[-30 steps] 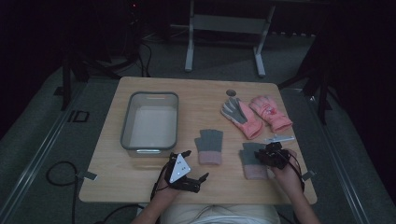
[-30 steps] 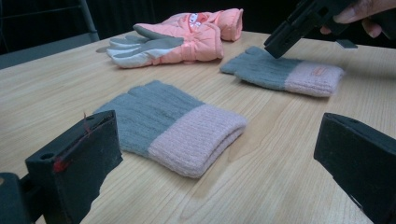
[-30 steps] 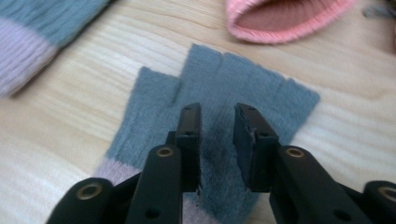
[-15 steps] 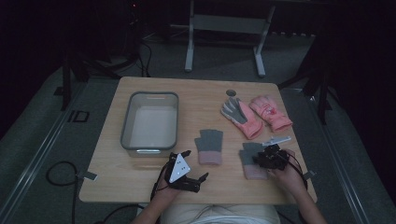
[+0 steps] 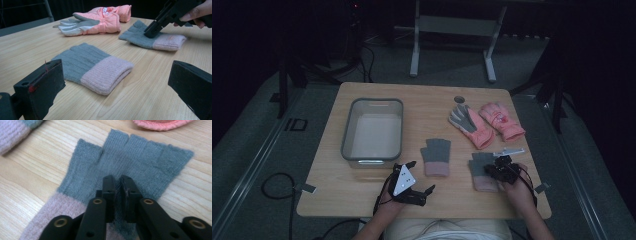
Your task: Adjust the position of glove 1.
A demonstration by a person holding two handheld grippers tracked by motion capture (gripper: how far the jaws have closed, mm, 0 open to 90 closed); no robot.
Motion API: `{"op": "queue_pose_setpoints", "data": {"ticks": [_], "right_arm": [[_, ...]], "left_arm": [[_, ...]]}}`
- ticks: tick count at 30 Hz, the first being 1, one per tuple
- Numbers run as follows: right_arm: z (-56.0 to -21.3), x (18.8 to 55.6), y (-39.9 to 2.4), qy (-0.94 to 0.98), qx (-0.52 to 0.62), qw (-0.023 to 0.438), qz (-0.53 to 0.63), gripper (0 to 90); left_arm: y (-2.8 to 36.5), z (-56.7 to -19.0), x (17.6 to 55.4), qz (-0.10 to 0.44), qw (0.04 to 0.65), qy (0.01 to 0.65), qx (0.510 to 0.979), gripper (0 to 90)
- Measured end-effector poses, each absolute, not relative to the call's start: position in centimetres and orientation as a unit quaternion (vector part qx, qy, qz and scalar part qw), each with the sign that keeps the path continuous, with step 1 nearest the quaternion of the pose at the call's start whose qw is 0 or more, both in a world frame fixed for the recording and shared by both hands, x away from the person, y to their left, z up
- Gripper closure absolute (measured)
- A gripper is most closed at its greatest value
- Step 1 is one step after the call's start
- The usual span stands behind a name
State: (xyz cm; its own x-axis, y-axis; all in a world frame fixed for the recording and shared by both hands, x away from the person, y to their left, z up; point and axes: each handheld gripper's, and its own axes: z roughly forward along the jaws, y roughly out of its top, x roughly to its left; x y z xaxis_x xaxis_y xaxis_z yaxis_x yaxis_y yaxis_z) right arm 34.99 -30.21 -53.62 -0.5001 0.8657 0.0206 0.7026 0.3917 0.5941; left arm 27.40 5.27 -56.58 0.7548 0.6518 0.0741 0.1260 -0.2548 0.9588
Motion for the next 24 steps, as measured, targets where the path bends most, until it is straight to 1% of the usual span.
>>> {"op": "queue_pose_setpoints", "data": {"ticks": [4, 5, 7, 8, 9, 10, 13, 14, 15, 17, 19, 20, 24], "right_arm": [[-52.9, 34.8, -30.1, 0.815, 0.485, 0.145, 0.283, 84.5], [-51.9, 34.7, -30.1, 0.807, 0.486, 0.148, 0.299, 84.6], [-51.6, 34.7, -30.0, 0.804, 0.488, 0.146, 0.307, 84.5], [-50.4, 34.8, -29.5, 0.802, 0.481, 0.155, 0.319, 84.6], [-50.4, 34.8, -29.5, 0.802, 0.481, 0.155, 0.319, 84.6], [-49.3, 35.1, -28.9, 0.800, 0.476, 0.159, 0.330, 84.6], [-48.3, 35.4, -28.3, 0.796, 0.472, 0.164, 0.341, 84.6], [-47.7, 35.6, -27.9, 0.795, 0.470, 0.164, 0.347, 84.6], [-46.6, 35.9, -26.9, 0.785, 0.466, 0.157, 0.377, 84.5], [-45.8, 36.3, -25.5, 0.782, 0.460, 0.164, 0.388, 84.6], [-45.2, 36.6, -24.1, 0.783, 0.455, 0.156, 0.395, 84.5], [-45.0, 36.7, -23.3, 0.785, 0.451, 0.162, 0.394, 84.6], [-44.3, 37.1, -20.7, 0.792, 0.438, 0.155, 0.396, 84.5]], "left_arm": [[5.3, -56.6, 27.4, 0.238, 0.554, 0.258, 0.755, 0.2], [5.3, -56.6, 27.4, 0.238, 0.555, 0.258, 0.754, 0.2], [5.3, -56.6, 27.4, 0.237, 0.554, 0.258, 0.755, 0.2], [5.3, -56.6, 27.4, 0.236, 0.553, 0.257, 0.756, 0.2], [5.3, -56.6, 27.4, 0.236, 0.553, 0.257, 0.756, 0.2], [5.3, -56.6, 27.4, 0.235, 0.553, 0.258, 0.757, 0.2], [5.3, -56.6, 27.4, 0.235, 0.553, 0.257, 0.757, 0.2], [5.3, -56.6, 27.4, 0.235, 0.553, 0.257, 0.757, 0.2], [5.3, -56.6, 27.4, 0.235, 0.553, 0.258, 0.757, 0.2], [5.3, -56.6, 27.4, 0.235, 0.553, 0.259, 0.757, 0.1], [5.3, -56.6, 27.4, 0.236, 0.552, 0.257, 0.757, 0.2], [5.2, -56.6, 27.4, 0.235, 0.552, 0.256, 0.758, 0.1], [5.3, -56.6, 27.4, 0.235, 0.552, 0.255, 0.758, 0.2]]}}
